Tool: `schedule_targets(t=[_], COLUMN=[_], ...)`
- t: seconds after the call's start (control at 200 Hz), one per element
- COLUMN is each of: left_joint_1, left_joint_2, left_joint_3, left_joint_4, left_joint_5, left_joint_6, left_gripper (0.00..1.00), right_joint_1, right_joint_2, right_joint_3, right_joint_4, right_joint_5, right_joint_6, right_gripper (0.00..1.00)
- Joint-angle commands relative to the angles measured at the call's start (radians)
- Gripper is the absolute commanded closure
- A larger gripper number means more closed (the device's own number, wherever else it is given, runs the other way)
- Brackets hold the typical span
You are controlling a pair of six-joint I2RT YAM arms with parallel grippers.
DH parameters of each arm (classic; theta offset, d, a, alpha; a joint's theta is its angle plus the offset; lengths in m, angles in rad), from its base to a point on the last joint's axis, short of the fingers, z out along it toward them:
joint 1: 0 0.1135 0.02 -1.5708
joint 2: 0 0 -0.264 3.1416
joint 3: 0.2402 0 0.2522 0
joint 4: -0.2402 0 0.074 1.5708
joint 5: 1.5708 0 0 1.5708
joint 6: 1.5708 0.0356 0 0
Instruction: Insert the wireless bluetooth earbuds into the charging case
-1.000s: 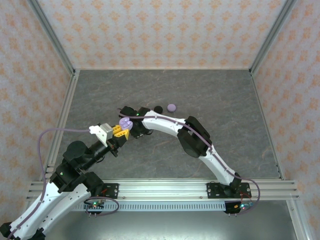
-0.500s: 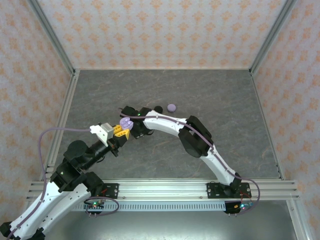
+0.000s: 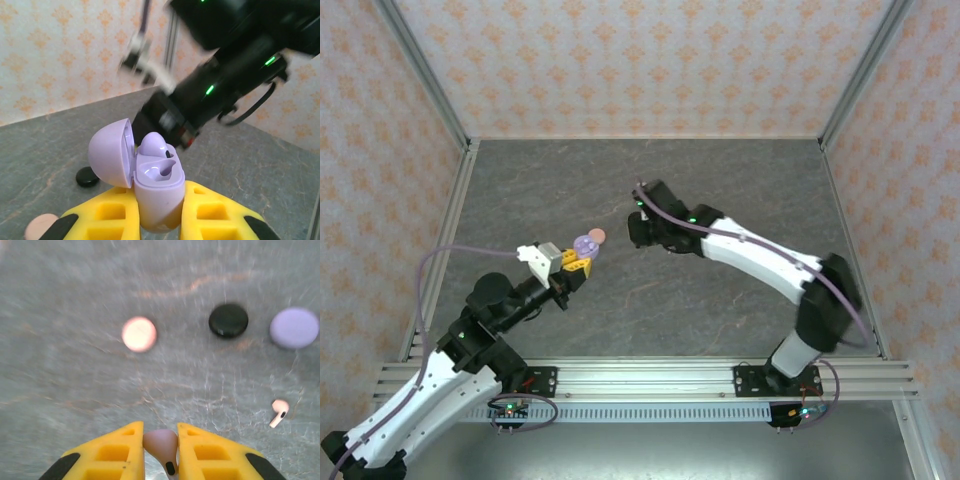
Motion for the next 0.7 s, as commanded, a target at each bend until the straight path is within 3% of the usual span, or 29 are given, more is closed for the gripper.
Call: schedule_targets(t=[0.0, 0.12, 0.285, 0.47, 0.696], left_joint_1=[0.001, 0.001, 0.0, 0.001, 0.001], left_joint_2=[0.056, 0.153, 0.269, 0.348, 0.342], left_joint_3=[-0.017, -0.019, 0.002, 0.037, 0.049], left_joint_4=[0.156, 0.256, 0.361, 0.407, 0.393], left_joint_5=[0.051, 0.099, 0.149, 0.19, 0.189], left_joint_6=[-0.027, -0.037, -0.034, -0.034, -0.033], left_gripper=[1.0, 1.0, 1.0, 1.0, 1.0], right_joint_1=[0.006, 0.013, 0.078, 0.134, 0.154], right_joint_2=[-0.129, -0.269, -0.401, -0.426, -0.373], right_joint_3=[-0.073, -0.14, -0.215, -0.254, -0.239], right_joint_4=[0.135, 0.231, 0.334, 0.425, 0.452], right_joint_5=[-0.053, -0.12, -0.101, -0.068, -0.071], right_joint_6=[0.006, 0.013, -0.021, -0.044, -0.04], right_gripper=[0.8, 0.8, 0.8, 0.8, 0.8])
